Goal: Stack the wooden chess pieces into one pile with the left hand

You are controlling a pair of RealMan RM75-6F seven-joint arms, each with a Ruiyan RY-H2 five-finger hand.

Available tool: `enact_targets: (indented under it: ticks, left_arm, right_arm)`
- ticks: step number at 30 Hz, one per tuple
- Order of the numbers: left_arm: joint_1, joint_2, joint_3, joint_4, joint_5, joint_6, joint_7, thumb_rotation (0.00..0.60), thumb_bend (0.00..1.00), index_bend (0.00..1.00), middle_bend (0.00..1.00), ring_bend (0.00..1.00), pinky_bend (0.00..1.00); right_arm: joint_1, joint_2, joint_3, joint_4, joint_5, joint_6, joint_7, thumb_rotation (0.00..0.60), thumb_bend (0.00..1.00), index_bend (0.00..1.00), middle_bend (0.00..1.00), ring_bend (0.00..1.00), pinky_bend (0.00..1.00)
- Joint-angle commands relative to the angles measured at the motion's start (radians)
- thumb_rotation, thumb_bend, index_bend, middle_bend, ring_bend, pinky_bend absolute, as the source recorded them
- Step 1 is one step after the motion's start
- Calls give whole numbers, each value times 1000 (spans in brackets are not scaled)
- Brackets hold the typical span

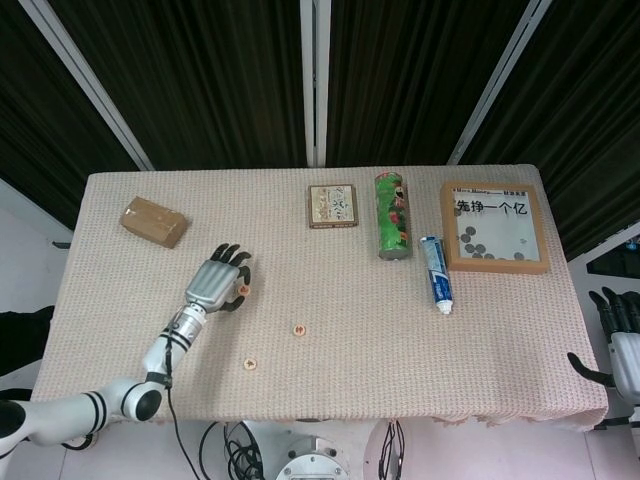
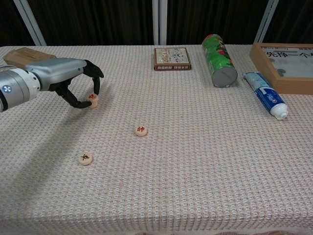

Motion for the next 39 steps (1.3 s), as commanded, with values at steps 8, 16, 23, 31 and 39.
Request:
enact_targets:
  ticks: [8, 16, 23, 31, 39]
  left_arm:
    - [2, 6, -3, 7, -3, -9, -16, 600, 353, 478, 141, 0, 0]
    - [7, 12, 1, 6, 3, -12, -25, 600, 352, 406, 134, 0, 0]
    - [10, 18, 2, 1, 17, -7, -39, 600, 352, 261, 121, 0, 0]
    - [40, 82, 10, -138, 73, 77, -17, 600, 349, 268, 118, 0, 0]
    - [60, 59, 60, -237, 160, 116, -12, 600, 330, 308, 118, 0, 0]
  right_arm:
    - [3, 3, 0, -11, 2, -3, -14, 522, 176, 0, 0, 0, 0]
    - [10, 4, -2, -25, -1, -12, -34, 522, 176, 0, 0, 0, 0]
    - [9, 5, -2, -30, 3, -11, -39, 521, 176, 0, 0, 0, 0]
    - [9, 4, 1, -28, 2, -5, -36, 522, 176, 0, 0, 0, 0]
    - [6, -1, -4, -22, -1, -4, -28, 523, 176, 0, 0, 0, 0]
